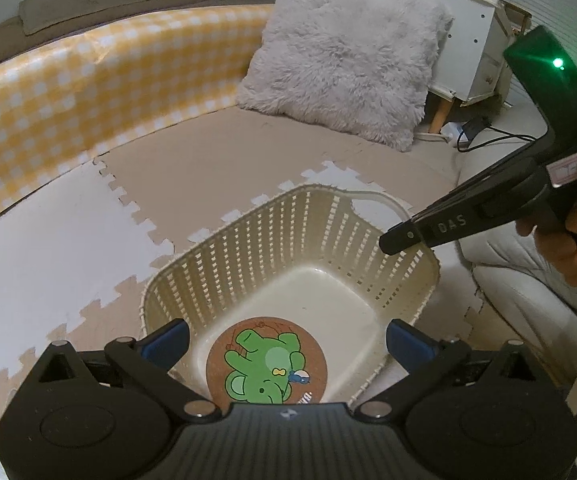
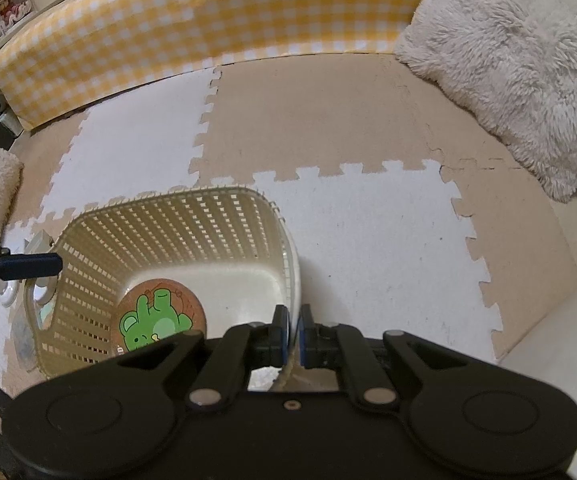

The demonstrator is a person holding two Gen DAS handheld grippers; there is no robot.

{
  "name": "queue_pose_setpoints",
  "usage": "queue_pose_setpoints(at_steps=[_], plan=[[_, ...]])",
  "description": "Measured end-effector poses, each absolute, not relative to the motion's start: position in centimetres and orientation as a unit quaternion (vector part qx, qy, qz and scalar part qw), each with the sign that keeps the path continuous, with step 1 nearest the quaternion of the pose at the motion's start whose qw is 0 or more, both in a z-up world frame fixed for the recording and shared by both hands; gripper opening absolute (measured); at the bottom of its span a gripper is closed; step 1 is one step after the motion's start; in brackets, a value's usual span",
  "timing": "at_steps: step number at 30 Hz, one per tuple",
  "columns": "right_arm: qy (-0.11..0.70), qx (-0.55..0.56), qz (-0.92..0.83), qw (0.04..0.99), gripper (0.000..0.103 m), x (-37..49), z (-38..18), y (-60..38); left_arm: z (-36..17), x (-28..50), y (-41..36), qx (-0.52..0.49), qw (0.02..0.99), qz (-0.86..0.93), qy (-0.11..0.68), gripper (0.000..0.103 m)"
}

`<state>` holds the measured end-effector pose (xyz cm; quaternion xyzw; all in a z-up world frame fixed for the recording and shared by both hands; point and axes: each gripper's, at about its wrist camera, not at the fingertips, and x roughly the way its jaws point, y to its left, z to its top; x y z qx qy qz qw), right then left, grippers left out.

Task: Organize rigid objects
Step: 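Lift the coaster with the left tool, lower it into the basket, open, then move the left tool to the clear capsule case and grasp it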

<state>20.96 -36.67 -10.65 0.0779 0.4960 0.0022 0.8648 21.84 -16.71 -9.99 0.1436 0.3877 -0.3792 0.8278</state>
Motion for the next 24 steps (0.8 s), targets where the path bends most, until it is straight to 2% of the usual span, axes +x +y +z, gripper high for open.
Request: queue_pose_setpoints(at_steps=[24], plan=[[0.507,0.072,-0.006,0.859,0.006,21.1,-10.9,-36.3,-6.7,18.4,-12.9,0.129,0.850,-0.345,0.376,0.103]])
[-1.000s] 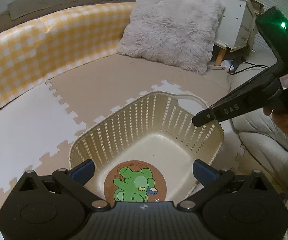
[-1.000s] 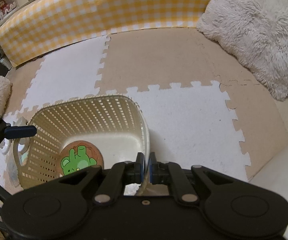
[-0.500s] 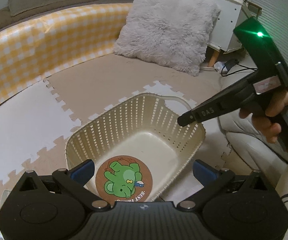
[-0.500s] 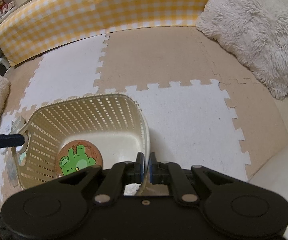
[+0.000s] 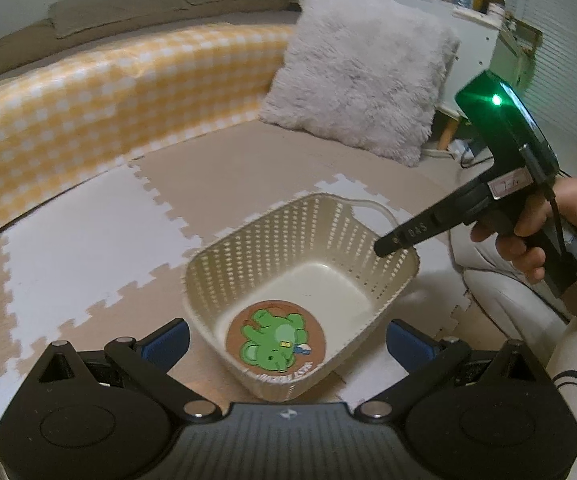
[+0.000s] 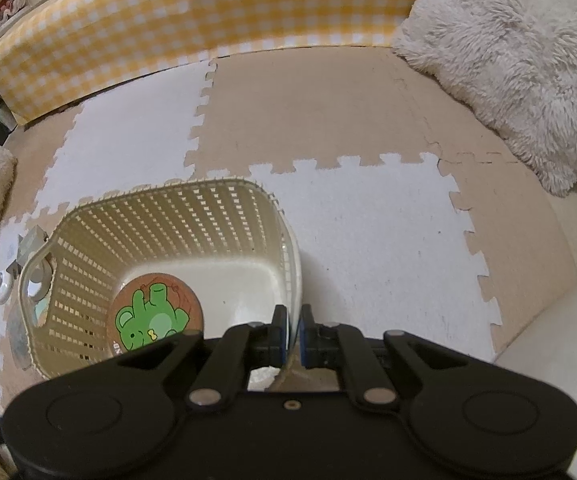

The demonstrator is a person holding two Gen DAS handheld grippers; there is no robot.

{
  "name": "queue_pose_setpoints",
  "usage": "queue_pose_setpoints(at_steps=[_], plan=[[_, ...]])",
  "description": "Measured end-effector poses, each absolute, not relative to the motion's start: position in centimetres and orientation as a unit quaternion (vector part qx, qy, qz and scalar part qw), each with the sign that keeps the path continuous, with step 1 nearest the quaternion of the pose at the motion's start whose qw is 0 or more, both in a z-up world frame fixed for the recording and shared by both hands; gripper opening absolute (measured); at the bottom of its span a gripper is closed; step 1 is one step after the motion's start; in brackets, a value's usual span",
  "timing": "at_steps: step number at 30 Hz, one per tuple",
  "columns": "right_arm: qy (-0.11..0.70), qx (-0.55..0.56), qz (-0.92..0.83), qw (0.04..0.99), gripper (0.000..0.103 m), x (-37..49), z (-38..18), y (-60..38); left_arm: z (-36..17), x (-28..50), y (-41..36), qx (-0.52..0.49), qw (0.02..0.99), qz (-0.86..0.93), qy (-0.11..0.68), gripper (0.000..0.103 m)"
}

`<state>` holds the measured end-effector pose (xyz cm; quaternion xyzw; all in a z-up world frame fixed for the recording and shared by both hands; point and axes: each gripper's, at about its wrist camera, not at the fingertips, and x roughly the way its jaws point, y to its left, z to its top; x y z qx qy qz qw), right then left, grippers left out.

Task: Organize rigid objects
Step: 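Move the left tool to the clear capsule case and grasp it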

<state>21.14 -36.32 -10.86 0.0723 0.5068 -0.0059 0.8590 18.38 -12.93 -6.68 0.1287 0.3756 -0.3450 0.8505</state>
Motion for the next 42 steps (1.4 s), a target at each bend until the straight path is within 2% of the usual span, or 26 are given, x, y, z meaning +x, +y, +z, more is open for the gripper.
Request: queue_pose_setpoints(at_steps=[8,16,28,31,36,42], plan=[[0.507,0.065,-0.007,0.859,0.006,21.2,-10.9,-36.1,-6.2,19.0,-8.9,0.101,0.876,-0.277,0.381,0.103],[0.507,0.061,-0.010,0.860,0.006,21.3,-10.9,-36.0,-7.2,21.5,-4.4,-0.001,0.885,-0.154,0.439,0.103],[0.508,0.061,-0.010,0.859,0.007,21.3,-10.9,-36.0,-13.1,23.9,1.0,-0.184,0.820,0.018,0.541,0.103],[0.507,0.061,-0.010,0.859,0.008,21.3,-10.9,-36.0,-14.4,24.0,1.6,-0.226,0.804,0.040,0.549,0.100],[0.507,0.060,-0.008,0.860,0.008,21.3,-10.9,-35.9,-16.4,23.9,2.5,-0.295,0.772,0.070,0.558,0.090],[0.508,0.059,-0.008,0.859,0.009,21.3,-10.9,-35.9,-17.0,24.4,2.3,-0.286,0.774,0.079,0.560,0.086]])
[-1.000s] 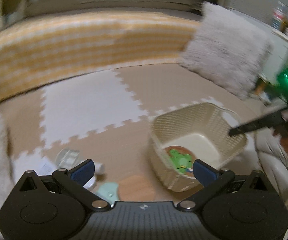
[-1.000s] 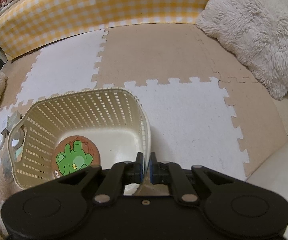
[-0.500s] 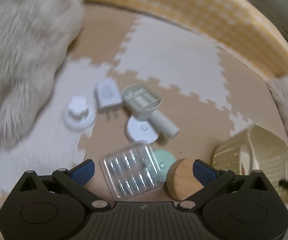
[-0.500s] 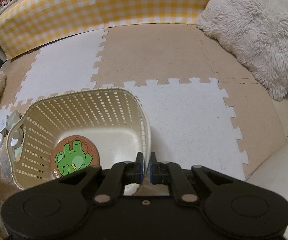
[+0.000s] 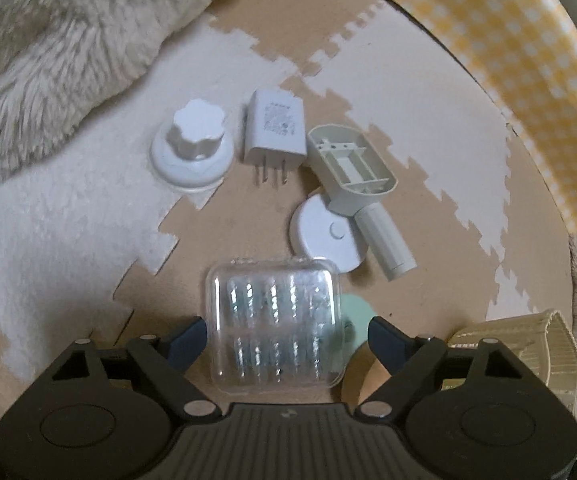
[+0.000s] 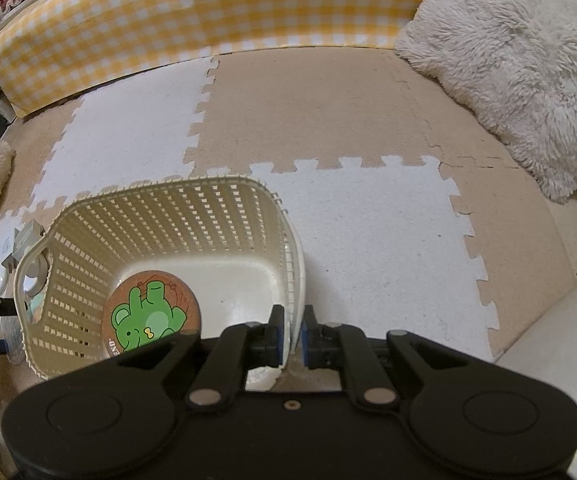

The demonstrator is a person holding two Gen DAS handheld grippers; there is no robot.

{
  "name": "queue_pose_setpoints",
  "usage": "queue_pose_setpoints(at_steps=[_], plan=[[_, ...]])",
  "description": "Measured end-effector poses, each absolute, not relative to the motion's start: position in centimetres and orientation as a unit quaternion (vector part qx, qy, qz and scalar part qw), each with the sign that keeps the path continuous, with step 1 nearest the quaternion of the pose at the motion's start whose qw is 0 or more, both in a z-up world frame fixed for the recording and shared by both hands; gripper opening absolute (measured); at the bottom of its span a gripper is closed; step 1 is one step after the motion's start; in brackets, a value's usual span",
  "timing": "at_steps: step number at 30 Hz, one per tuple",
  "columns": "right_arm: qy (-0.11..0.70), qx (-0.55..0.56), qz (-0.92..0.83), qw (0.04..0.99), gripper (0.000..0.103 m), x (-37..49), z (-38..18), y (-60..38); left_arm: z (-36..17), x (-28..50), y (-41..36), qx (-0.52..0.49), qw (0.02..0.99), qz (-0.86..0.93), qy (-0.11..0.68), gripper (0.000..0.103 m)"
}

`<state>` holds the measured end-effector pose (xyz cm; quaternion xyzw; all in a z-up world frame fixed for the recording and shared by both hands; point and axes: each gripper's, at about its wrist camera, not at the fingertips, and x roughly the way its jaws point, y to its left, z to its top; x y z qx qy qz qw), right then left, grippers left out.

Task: Organize rigid objects
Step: 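Move the left tool to the clear capsule case and grasp it, then carry the capsule case with the left tool into the basket and release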

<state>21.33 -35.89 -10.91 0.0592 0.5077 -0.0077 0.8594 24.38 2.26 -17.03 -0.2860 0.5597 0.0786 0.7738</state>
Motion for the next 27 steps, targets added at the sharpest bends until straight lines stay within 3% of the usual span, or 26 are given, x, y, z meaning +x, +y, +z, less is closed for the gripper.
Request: queue_pose_setpoints(at_steps=[4,5,27], plan=[[0.509,0.059,-0.007,0.858,0.009,21.4,-11.0,-35.9,-17.0,24.6,1.9,-0.266,0.778,0.079,0.563,0.079],[0.510,0.059,-0.007,0.858,0.009,21.4,-11.0,-35.8,-16.9,24.7,1.8,-0.256,0.779,0.084,0.566,0.072],[0.510,0.061,-0.008,0.858,0.006,21.3,-11.0,-36.0,-12.3,23.7,2.3,-0.306,0.801,0.056,0.512,0.073]])
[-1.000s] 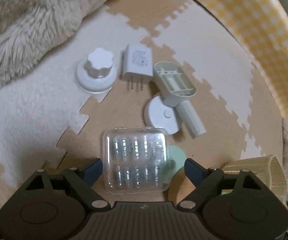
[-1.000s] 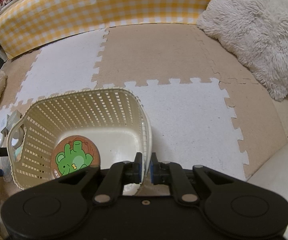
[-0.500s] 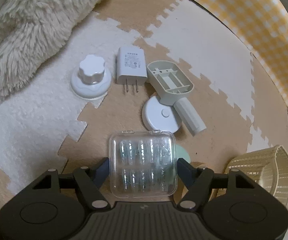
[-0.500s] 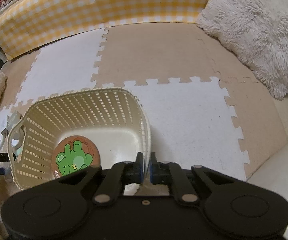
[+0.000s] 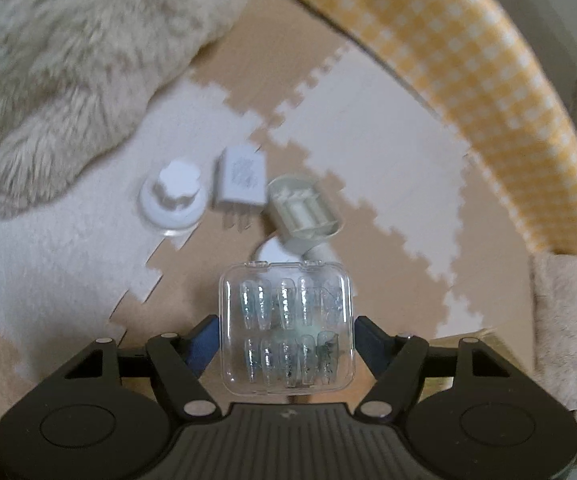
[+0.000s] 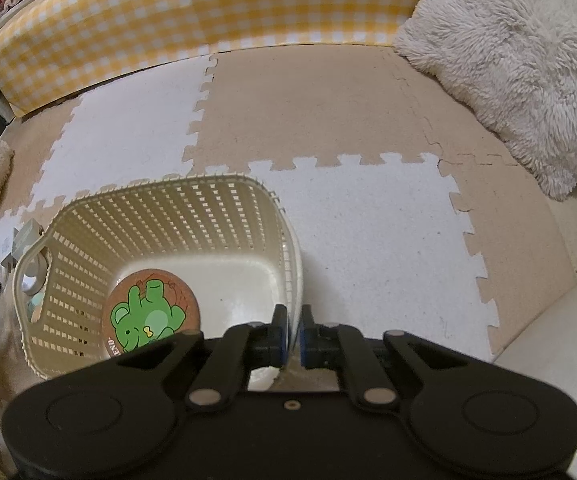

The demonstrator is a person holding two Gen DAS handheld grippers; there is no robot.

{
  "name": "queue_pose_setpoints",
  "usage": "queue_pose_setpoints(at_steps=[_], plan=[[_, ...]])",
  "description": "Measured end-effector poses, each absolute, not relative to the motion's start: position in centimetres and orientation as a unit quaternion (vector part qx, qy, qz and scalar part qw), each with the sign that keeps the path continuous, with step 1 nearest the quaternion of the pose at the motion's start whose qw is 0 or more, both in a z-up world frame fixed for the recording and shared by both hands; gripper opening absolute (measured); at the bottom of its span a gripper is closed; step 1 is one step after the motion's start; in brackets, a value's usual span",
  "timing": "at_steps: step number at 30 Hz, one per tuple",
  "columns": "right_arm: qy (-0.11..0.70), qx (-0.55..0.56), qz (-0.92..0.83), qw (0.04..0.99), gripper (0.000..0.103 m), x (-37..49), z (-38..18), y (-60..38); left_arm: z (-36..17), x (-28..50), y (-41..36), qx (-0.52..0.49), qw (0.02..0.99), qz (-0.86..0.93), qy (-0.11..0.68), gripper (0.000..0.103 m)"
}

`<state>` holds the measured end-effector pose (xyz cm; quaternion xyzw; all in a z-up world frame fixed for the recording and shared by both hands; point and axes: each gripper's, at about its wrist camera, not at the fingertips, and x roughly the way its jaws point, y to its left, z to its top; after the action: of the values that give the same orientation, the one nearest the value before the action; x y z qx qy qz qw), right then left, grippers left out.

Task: Organize rigid objects
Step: 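Carry the capsule case with the left tool into the basket and release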

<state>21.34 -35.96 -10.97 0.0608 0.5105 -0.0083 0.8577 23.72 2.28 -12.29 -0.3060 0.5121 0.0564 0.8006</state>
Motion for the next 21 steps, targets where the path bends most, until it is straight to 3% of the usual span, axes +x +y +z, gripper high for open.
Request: queue_pose_setpoints(at_steps=[12,21], plan=[[0.511,0.059,-0.008,0.858,0.006,21.3,-10.9,-36.0,-7.0,23.0,-3.6,-0.243,0.847,-0.078,0.465,0.073],[0.512,0.059,-0.009,0.857,0.006,21.3,-10.9,-36.0,-6.7,22.6,-9.8,-0.198,0.844,-0.156,0.474,0.073]])
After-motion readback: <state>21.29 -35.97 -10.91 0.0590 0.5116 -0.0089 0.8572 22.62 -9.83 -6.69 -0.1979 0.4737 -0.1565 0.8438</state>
